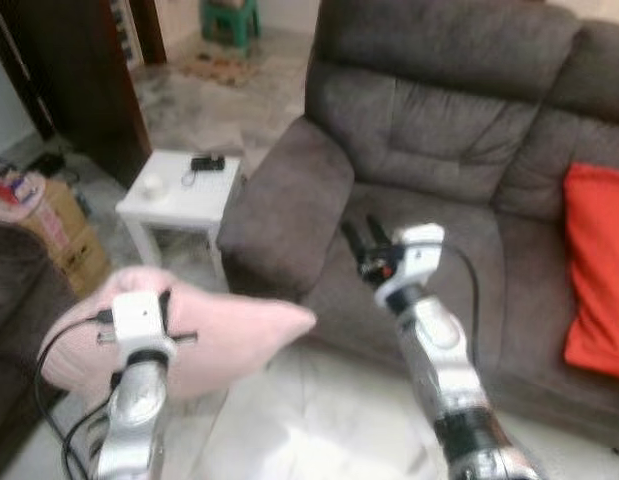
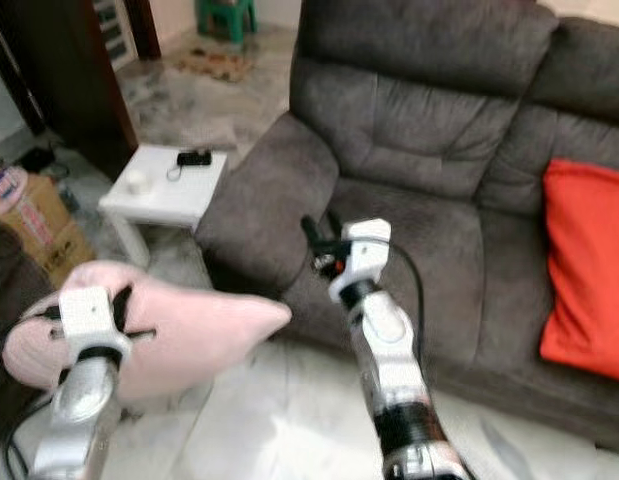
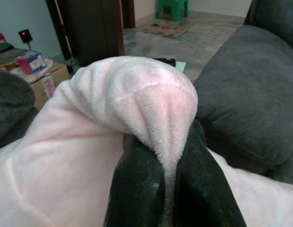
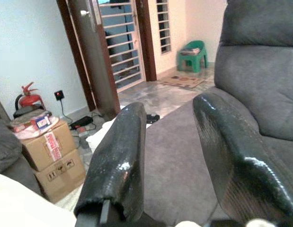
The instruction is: Move the pillow to the sofa from floor
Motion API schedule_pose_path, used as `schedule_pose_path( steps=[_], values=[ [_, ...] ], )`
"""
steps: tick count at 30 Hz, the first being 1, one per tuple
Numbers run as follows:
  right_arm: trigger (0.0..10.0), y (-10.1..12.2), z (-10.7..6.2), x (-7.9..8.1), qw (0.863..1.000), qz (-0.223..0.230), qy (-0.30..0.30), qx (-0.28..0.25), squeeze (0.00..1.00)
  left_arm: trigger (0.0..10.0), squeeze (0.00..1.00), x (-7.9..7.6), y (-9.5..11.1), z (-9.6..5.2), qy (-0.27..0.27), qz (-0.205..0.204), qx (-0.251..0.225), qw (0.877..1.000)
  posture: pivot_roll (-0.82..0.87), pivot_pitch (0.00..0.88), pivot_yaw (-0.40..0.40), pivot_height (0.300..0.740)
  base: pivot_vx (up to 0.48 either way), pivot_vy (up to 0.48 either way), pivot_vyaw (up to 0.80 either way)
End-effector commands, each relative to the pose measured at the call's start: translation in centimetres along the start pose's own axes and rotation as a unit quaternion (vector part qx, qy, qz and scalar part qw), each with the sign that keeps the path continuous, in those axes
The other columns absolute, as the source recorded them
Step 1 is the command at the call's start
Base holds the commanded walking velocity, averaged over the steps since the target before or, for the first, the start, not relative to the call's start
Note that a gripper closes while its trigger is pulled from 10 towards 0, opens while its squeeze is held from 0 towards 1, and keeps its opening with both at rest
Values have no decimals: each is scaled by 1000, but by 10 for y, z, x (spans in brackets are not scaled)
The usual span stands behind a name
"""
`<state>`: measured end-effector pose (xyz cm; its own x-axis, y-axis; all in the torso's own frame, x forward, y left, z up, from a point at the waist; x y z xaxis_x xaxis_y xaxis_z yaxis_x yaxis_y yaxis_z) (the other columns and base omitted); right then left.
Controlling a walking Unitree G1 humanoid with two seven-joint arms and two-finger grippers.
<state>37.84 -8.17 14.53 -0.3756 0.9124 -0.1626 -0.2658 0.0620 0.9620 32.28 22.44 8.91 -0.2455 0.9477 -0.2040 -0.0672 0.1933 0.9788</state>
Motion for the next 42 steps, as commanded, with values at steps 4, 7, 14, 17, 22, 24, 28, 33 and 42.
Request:
schedule_pose_path(
  steps=[4, 7, 14, 17, 22, 24, 28, 33, 42],
  values=[
    [10000, -7, -4, -10, 1000, -3, -12, 13, 0, 10000, 0, -23, 27, 5, -39, -14, -47, 998, 108, 0, -74, 740, 0, 0, 0],
    [10000, -7, -2, -8, 1000, -2, -8, 12, 0, 10000, 0, -30, 30, 6, -56, -20, -46, 997, 117, 0, -74, 740, 0, 0, 0],
    [10000, -11, -1, -4, 1000, -10, 15, 22, 0, 10000, 0, -41, 36, 5, -82, -31, -44, 995, 121, 0, -77, 740, 0, 0, 0],
    [10000, -16, -2, -2, 998, -27, 48, 38, 0, 10000, 0, -48, 40, 5, -104, -38, -39, 993, 123, 0, -80, 740, 0, 0, 0],
    [10000, -28, -6, -2, 989, -76, 106, 72, 0, 10000, 0, -50, 51, 6, -121, -40, -38, 991, 124, 0, -84, 740, 0, 0, 0],
    [10000, -37, -11, 5, 975, -119, 162, 91, 0, 10000, 0, -49, 53, 7, -124, -41, -38, 991, 123, 0, -83, 740, 0, 0, 0],
    [10000, -62, -35, 16, 937, -180, 265, 141, 0, 10000, 0, -49, 54, 7, -135, -38, -33, 990, 119, 0, -80, 740, 0, 0, 0],
    [10000, -71, -40, 10, 934, -182, 261, 161, 0, 10000, 0, -51, 55, 7, -145, -36, -26, 988, 118, 0, -77, 740, 0, 0, 0],
    [10000, -99, -71, 22, 885, -222, 352, 211, 1000, 10000, 0, -60, 55, 7, -166, -36, -13, 985, 113, 0, -64, 740, 0, 0, 0]
  ],
)
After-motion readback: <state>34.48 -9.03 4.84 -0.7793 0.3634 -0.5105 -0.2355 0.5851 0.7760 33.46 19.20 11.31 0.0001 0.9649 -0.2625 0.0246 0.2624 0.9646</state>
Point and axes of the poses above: a point about 5 cm out from each wrist's last joint towards the gripper, its own z axis pointing out of the wrist towards the gripper, its own y axis along the axis of the wrist's last joint, x = y × z, the point moved 5 cm from there along z, pointing out of the wrist towards the gripper, and after that the axes turned 15 degrees about -z, right-handed, at the moved point
